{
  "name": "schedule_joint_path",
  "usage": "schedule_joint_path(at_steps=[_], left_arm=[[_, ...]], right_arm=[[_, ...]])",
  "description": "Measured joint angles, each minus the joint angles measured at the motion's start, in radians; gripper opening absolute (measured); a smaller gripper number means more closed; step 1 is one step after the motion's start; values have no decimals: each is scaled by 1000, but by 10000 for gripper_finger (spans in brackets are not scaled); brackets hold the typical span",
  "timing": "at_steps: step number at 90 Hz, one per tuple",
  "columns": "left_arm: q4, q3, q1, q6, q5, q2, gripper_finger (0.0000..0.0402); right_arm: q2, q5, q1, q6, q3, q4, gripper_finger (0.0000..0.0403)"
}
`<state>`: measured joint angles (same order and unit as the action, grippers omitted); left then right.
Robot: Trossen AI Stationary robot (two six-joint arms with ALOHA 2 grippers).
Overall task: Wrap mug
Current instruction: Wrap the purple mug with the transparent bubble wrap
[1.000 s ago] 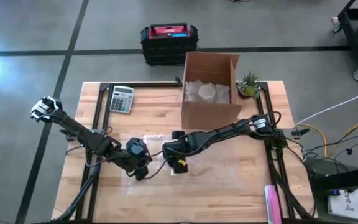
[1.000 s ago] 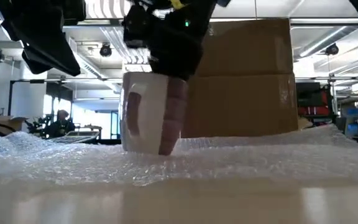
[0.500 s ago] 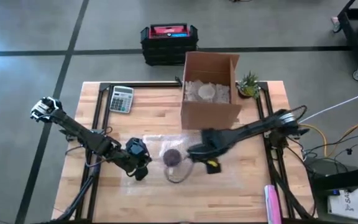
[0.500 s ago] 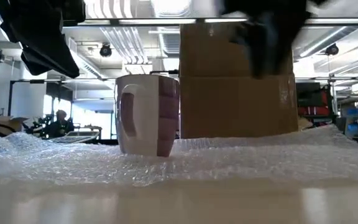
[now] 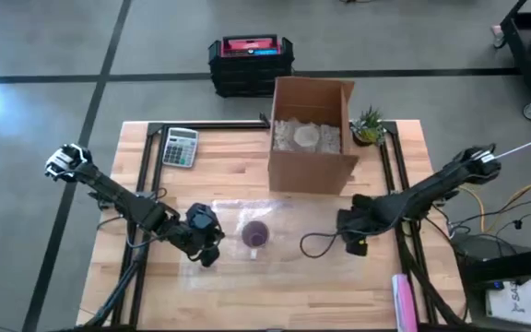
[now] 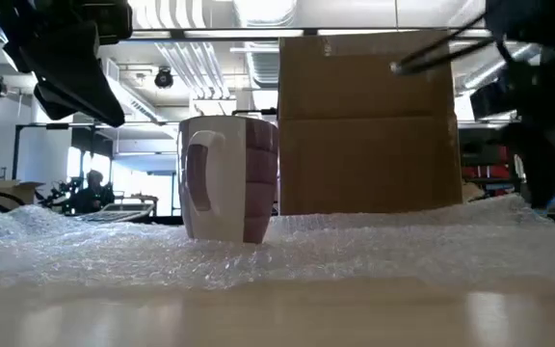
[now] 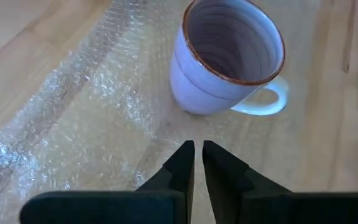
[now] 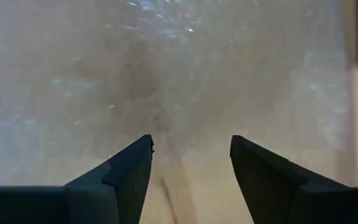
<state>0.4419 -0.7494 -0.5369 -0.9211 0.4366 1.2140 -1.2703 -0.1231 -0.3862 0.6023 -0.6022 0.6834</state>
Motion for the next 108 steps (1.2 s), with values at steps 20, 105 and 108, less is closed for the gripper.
schedule_joint_path(at_steps=[20,105,108], left_arm=[[-3,8,0,20,0,0,20],[-626,264,-8,201,2,0,20],[-600,233,-8,223,1,0,20]], right_arm=[[-41,118,2,-88,126,-493,122],[-591,68,151,-806,-684,-694,0],[-630,69,164,-806,-718,-653,0]])
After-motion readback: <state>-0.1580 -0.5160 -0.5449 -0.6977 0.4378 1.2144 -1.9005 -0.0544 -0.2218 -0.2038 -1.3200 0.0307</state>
